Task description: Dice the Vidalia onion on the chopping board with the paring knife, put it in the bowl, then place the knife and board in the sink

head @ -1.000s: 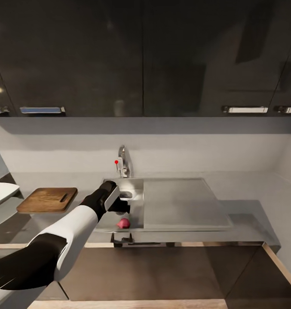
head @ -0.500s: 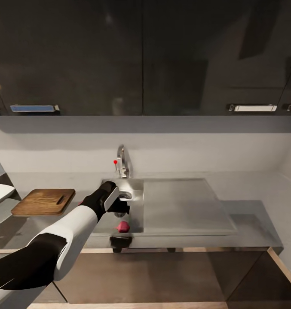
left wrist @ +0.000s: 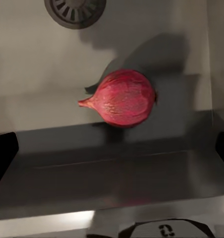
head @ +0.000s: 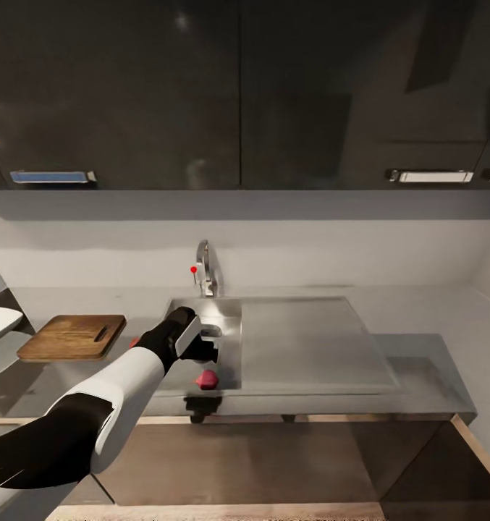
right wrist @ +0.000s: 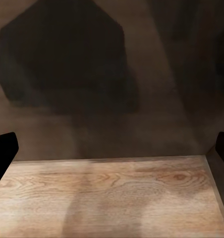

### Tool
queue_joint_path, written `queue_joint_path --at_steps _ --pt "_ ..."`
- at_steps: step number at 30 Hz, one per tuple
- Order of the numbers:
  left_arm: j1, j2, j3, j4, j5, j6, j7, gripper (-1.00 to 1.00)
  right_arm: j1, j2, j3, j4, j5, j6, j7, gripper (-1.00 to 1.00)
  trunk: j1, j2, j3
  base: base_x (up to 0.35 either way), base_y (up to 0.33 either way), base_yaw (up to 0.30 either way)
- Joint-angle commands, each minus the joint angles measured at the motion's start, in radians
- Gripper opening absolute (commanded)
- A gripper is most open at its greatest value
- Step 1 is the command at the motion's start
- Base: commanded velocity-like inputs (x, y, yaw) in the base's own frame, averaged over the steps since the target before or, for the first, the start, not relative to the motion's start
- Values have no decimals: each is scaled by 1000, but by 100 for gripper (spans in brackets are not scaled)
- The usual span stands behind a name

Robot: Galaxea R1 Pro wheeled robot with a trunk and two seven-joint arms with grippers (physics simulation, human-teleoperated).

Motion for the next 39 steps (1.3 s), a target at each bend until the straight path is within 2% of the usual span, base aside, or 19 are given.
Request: queue_joint_path --at_steps 1,10,25,39 --pt "-1 1 -7 0 11 3 8 100 0 1 -4 -2 11 0 -5 100 1 -2 -4 0 0 0" --pt "0 1 -7 6 11 1 8 100 0 1 -4 -2 10 0 -5 100 1 -2 -16 48 -5 0" --pt "0 1 -7 33 9 -1 7 100 0 1 -3 -2 11 -1 -4 100 1 -2 -19 32 -7 0" --pt "0 1 -7 35 9 -1 5 100 0 1 -3 -2 11 0 -4 100 1 -2 -38 0 0 0"
